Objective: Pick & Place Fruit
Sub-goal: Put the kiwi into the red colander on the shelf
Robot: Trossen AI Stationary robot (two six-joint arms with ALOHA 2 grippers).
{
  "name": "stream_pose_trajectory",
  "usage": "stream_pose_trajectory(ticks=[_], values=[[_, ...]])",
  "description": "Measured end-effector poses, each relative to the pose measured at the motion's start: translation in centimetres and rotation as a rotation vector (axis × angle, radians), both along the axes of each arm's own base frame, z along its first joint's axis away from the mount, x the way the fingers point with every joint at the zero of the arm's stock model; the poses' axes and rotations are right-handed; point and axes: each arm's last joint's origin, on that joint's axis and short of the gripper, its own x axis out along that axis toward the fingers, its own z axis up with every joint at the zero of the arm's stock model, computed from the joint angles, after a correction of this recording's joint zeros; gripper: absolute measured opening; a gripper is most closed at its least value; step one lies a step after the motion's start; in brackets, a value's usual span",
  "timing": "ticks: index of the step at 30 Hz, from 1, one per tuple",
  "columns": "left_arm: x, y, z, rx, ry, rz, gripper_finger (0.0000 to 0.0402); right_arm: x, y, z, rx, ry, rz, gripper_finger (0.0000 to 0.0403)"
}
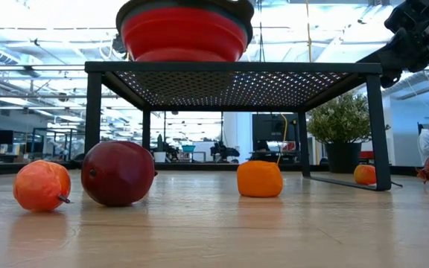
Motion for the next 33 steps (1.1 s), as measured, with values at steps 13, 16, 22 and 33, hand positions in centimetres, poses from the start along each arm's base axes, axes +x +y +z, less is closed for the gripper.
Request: stream_pose_trajectory(ticks=[13,16,22,33], values=[[0.3,0.0,-0.1,0.008,-0.018,-0.005,0.0206,0.0,0.0,0.0,0.0,-0.001,0.0,0.0],[0.7,0.0,-0.6,0.008,-0.002,-0.005,0.0208,0.0,0.0,0.0,0.0,-0.002,0.0,0.0],[0.9,0.0,-0.8,0.013,-0.002,0.001,0.0208,0.0,0.0,0.0,0.0,-0.004,0.0,0.0],[0.8,0.0,-0.9,0.01,0.005,0.004,0.0209,0.0,0.0,0.0,0.0,-0.005,0.0,0.0]])
